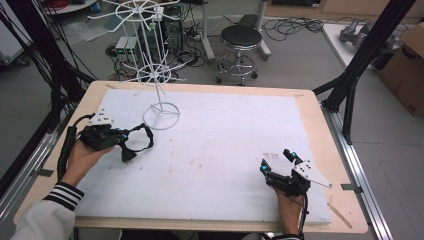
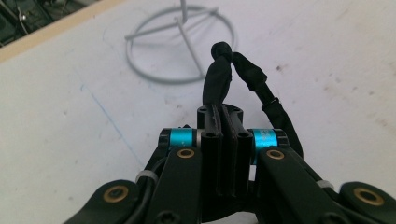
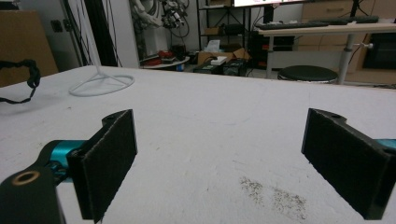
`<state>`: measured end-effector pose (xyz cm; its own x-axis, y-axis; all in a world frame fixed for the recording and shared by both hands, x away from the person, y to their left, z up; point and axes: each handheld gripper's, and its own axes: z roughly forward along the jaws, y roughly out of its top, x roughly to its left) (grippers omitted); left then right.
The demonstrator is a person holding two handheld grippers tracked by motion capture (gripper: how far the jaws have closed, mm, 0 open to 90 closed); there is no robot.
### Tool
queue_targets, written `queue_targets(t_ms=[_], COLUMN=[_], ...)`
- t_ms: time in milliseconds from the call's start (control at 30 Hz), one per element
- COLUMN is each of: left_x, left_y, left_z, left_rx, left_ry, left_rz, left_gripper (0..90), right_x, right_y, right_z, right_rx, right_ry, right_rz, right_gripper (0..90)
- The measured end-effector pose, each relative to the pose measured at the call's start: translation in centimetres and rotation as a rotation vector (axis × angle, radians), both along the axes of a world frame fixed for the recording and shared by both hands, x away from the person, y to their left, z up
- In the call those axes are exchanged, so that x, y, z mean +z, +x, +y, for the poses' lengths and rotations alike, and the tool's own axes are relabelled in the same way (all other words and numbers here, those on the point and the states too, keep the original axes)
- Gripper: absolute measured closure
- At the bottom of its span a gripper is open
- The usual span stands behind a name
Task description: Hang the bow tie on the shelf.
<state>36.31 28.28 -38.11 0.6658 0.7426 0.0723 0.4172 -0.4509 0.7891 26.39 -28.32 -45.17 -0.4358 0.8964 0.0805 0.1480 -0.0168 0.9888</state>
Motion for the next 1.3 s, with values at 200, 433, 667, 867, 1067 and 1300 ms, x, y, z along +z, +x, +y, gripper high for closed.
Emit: queue_targets(t_ms=[200,433,667,867,1067,1300], left_x=[1.1,2.7,4.2,5.8,7.5,9.0], left_y=[-0.8,-1.6,-2.1,-2.6,-2.7,-2.6], left_z=[0.0,-0.6,-1.2,-1.7,-1.5,-1.2], left_rx=[-0.032,-0.062,-0.094,-0.105,-0.076,-0.047], left_ry=[-0.082,-0.125,-0.146,-0.188,-0.249,-0.298], left_rz=[-0.049,-0.106,-0.146,-0.199,-0.256,-0.307], left_gripper=[86.0,86.0,86.0,86.0,86.0,86.0], right_x=[0.0,0.0,0.0,0.0,0.0,0.0], right_y=[0.0,0.0,0.0,0.0,0.0,0.0], right_z=[0.0,0.0,0.0,0.0,0.0,0.0], right_rx=[0.000,0.001,0.000,0.000,0.000,-0.002], right_ry=[0.000,-0.005,-0.006,-0.008,-0.007,-0.001], right_rz=[0.000,-0.005,-0.004,-0.006,-0.006,-0.003], right_gripper=[9.4,9.4,9.4,9.4,9.4,9.4])
